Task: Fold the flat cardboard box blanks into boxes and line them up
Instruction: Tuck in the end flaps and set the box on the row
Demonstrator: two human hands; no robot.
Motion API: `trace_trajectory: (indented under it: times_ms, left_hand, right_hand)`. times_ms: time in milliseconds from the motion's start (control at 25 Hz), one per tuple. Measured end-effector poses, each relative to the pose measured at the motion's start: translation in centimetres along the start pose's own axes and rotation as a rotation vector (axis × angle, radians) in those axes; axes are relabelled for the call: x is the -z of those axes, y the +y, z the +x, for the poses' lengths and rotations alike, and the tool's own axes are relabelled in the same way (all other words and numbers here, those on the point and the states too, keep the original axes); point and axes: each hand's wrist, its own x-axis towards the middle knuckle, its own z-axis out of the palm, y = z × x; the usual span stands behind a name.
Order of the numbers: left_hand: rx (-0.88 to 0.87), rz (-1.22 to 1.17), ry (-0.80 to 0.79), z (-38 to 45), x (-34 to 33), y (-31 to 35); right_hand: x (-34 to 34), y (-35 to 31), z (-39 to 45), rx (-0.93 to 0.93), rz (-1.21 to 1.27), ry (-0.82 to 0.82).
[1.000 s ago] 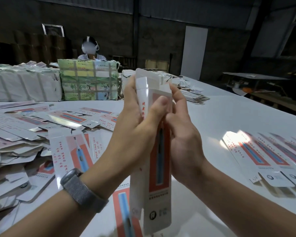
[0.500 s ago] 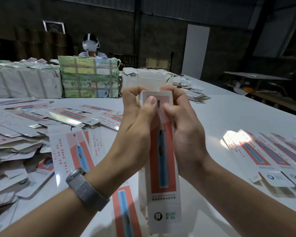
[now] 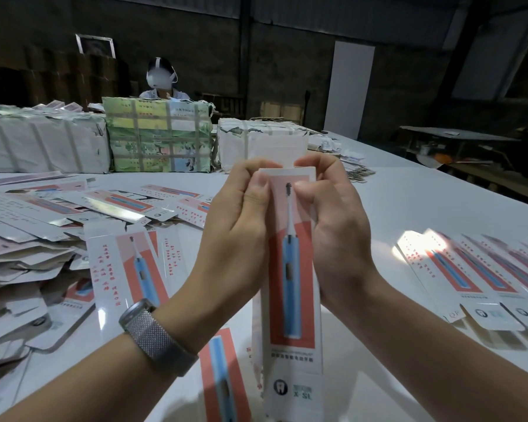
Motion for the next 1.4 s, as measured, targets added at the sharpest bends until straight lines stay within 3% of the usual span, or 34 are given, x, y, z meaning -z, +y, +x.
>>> trace_trajectory:
  times_ms: [200,560,720,840,1000,1400]
  left_hand:
    - [-0.031,0.042,0.034,-0.6,-0.4,0.4]
    - [0.109,-0.095,0.079,-0.6,-0.5,0.3]
    - [0.034,0.089,0.135,-0.7,-1.0,-0.1]
    - [0.043,0.06,0.175,-0.6,-0.9,0.1]
    - [0.063,-0.02,0.15,-0.3,-0.4,0.2]
    - [-0.001,0.04,0.085,0.1,-0.2,0.2]
  right_hand:
    - [0.0,0.4,0.0,0.035,0.01,0.021]
    - [0.3,0.5,0.7,0.095,0.084,0.024]
    - [-0.2,0.7,0.3,0.061,0.057,0.07]
    - [-0.6,0.6,0.3,0.069,-0.011,0.118]
    - [-1.0,0.3,0.2,0.018,-0.007,0.094]
    - [-1.2,-0.7,0.2,-0.023,-0.017,0.12]
